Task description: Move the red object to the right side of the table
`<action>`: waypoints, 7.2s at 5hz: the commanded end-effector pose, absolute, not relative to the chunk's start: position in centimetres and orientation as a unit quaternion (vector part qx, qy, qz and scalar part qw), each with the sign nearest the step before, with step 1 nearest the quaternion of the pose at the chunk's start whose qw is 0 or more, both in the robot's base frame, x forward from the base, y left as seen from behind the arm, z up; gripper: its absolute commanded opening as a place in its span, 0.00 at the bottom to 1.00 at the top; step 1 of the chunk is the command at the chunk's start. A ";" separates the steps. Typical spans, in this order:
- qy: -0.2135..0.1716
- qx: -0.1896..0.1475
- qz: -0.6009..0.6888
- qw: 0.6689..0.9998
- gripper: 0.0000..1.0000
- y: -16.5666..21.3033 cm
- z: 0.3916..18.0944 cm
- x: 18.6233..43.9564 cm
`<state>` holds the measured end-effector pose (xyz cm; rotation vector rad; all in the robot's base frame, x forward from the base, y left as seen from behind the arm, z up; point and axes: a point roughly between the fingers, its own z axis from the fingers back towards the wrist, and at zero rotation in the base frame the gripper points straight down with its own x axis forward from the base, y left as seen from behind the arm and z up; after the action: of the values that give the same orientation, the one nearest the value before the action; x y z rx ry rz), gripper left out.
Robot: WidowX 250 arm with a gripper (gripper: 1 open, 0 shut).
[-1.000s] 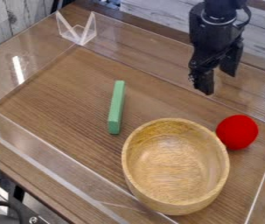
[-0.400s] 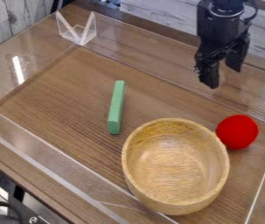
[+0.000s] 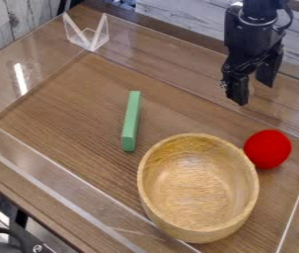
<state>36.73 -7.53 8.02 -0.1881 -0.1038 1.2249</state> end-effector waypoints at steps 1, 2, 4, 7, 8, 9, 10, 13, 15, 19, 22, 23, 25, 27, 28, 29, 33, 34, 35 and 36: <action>-0.075 -0.100 0.584 0.802 1.00 -6.2 9.9 37.4; -0.084 -0.095 0.599 0.790 1.00 -4.6 10.2 37.2; -0.098 -0.109 0.647 0.748 1.00 -0.9 12.7 37.1; -0.154 -0.107 0.716 0.672 1.00 9.9 12.7 37.0; -0.175 -0.104 0.702 0.682 1.00 11.0 10.6 36.9; -0.196 -0.092 0.710 0.670 1.00 12.0 9.6 37.1; -0.214 -0.088 0.698 0.677 1.00 12.5 9.3 37.1; -0.237 -0.105 0.613 0.747 1.00 14.7 8.9 37.1; -0.239 -0.116 0.550 0.792 1.00 13.9 8.2 37.5; -0.243 -0.147 0.470 0.836 1.00 10.7 9.8 37.4; -0.235 -0.140 0.408 0.871 1.00 4.3 9.9 37.3; -0.220 -0.145 0.328 0.907 1.00 0.5 10.2 36.7; -0.193 -0.138 0.214 0.948 1.00 -3.9 10.6 34.9; -0.169 -0.112 0.142 0.969 1.00 -8.5 9.3 33.2; -0.160 -0.093 0.119 0.975 1.00 -11.9 9.1 33.5; -0.151 -0.071 0.101 0.981 1.00 -14.3 8.4 33.6; -0.130 -0.002 0.072 0.989 1.00 -14.5 5.3 34.8; -0.128 0.009 0.069 0.989 1.00 -13.2 5.2 34.3; -0.127 0.017 0.069 0.989 1.00 -12.0 5.4 33.7; -0.124 0.025 0.078 0.989 1.00 -11.6 5.1 33.2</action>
<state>32.84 -11.63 3.36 0.0706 -0.2031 0.1414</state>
